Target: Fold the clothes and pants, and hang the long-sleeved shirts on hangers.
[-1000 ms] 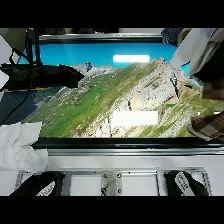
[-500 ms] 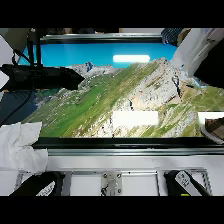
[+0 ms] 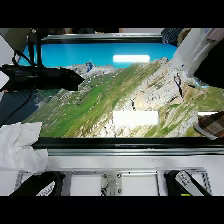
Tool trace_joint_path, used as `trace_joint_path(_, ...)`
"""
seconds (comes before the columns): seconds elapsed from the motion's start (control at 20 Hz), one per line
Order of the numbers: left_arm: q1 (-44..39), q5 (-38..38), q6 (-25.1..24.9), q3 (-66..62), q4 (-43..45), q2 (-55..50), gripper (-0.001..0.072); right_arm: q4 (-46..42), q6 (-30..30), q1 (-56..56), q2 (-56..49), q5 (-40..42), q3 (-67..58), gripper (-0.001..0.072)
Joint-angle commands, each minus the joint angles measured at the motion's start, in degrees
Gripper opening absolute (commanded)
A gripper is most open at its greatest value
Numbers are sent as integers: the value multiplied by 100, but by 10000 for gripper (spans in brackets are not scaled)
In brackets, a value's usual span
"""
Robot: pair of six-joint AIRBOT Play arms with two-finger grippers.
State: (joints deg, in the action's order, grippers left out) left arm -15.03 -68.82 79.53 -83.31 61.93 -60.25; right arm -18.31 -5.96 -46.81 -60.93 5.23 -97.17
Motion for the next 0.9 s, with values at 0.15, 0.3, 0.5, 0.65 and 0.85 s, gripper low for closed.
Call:
trace_joint_path(0.15,0,-4,2,2,-9,-4,20,13,20,-4,-4,-754,212,39)
trace_joint_path(0.3,0,-11,2,0,-13,-4,20,13,20,-4,-11,-1078,227,169)
trace_joint_path(0.5,0,-7,0,0,-13,-4,20,13,20,-4,116,-1130,227,475)
trace_joint_path(0.65,0,-9,0,0,-11,-4,20,13,85,44,391,-1132,227,475)
trace_joint_path(0.85,0,-22,0,0,-13,-4,20,13,1093,258,826,-1700,227,474)
